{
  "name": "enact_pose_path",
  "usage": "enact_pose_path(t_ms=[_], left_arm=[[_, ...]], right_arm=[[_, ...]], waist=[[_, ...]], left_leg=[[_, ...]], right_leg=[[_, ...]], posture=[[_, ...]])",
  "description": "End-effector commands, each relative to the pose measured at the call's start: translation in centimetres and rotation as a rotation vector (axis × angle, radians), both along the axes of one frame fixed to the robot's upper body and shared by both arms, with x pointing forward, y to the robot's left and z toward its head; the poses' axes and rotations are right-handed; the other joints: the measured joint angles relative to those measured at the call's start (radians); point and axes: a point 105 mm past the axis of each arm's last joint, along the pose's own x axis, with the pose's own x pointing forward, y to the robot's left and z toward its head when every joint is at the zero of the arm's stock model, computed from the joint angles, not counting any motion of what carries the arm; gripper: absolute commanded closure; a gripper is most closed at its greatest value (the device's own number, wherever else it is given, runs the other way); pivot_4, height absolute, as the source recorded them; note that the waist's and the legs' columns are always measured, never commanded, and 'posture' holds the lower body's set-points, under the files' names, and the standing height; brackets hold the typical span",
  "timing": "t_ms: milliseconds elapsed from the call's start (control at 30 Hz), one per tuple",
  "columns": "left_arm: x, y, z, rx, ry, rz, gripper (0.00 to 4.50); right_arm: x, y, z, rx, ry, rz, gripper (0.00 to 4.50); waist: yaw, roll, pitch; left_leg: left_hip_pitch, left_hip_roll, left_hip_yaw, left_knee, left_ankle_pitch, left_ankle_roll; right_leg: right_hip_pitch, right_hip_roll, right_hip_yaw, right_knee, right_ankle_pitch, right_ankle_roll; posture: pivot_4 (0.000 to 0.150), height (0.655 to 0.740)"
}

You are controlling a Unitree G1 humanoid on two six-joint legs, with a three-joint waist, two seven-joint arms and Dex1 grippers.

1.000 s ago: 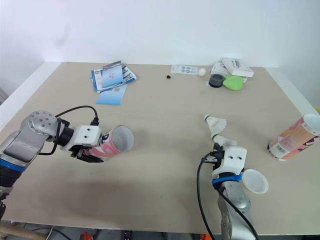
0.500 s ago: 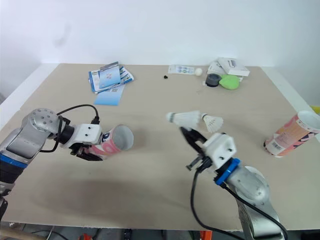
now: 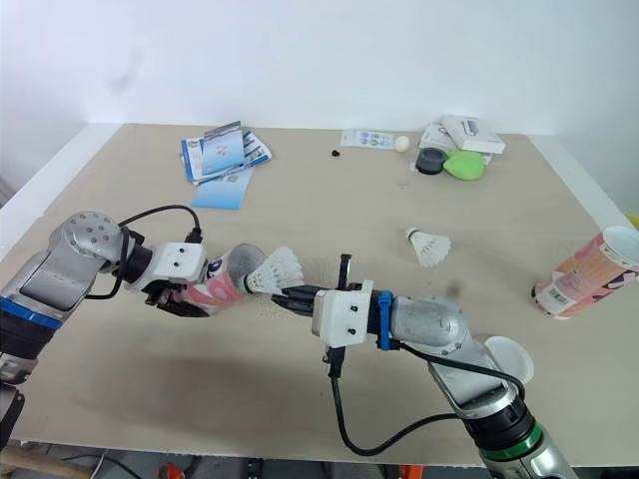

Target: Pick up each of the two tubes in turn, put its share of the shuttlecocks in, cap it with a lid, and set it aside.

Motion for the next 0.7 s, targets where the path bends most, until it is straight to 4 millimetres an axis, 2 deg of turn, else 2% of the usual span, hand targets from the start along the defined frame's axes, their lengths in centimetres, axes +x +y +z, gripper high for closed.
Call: enact_pose_path(t_ms=[33, 167, 233, 300, 433, 500, 700], left_arm=[[0.0, 0.0, -0.4, 0.003, -0.003, 0.017, 1.69], [-0.2, 0.0, -0.6, -0.004, 0.003, 0.023, 1.69], [-0.3, 0.1, -0.7, -0.005, 0.005, 0.025, 1.69], [-0.4, 0.1, -0.8, -0.005, 0.006, 0.027, 1.69], [-0.4, 0.0, -0.9, -0.007, 0.008, 0.023, 1.69], [-0.3, -0.1, -0.9, -0.006, 0.008, 0.019, 1.69], [-0.2, -0.4, -1.0, -0.007, 0.007, 0.006, 1.69]], right_arm=[[0.0, -0.1, 1.3, 0.11, 0.01, -0.034, 3.46], [1.7, -2.4, 2.7, 0.357, 0.084, -0.269, 1.76], [2.9, -4.3, 2.8, 0.476, 0.119, -0.423, 0.65], [3.3, -5.9, 2.6, 0.549, 0.135, -0.531, 0.03], [5.2, -11.2, 0.6, 0.667, 0.122, -0.947, 0.03], [5.5, -13.1, -0.4, 0.691, 0.131, -1.095, 0.03], [6.8, -14.8, -4.0, 0.649, 0.277, -1.283, 0.03]], waist=[[0.0, 0.0, 0.0], [0.002, 0.0, 0.0], [0.002, 0.0, 0.0], [0.002, -0.001, -0.001], [0.001, 0.0, -0.001], [0.001, 0.0, -0.001], [0.0, 0.0, -0.001]], left_leg=[[0.0, 0.0, 0.0, 0.0, 0.0, 0.0], [0.0, 0.001, -0.001, 0.0, 0.0, 0.0], [0.0, 0.001, -0.001, 0.0, 0.0, 0.0], [0.0, 0.001, -0.001, 0.0, 0.0, 0.0], [0.0, 0.001, 0.0, 0.0, 0.0, 0.0], [0.0, 0.001, 0.0, 0.0, 0.0, 0.0], [0.0, 0.0, 0.0, -0.001, 0.0, 0.0]], right_leg=[[0.0, 0.0, 0.0, 0.0, 0.0, 0.0], [0.0, 0.0, -0.001, 0.001, 0.0, 0.0], [0.0, -0.001, 0.0, 0.001, 0.0, 0.0], [0.0, -0.001, -0.001, 0.001, 0.0, 0.0], [0.0, -0.002, 0.0, 0.001, -0.001, -0.001], [0.0, -0.002, 0.0, 0.001, -0.001, -0.001], [0.0, -0.003, 0.001, 0.001, -0.001, -0.001]], posture=[[0.15, 0.74], [0.15, 0.74], [0.15, 0.74], [0.15, 0.74], [0.15, 0.74], [0.15, 0.74], [0.15, 0.74]])
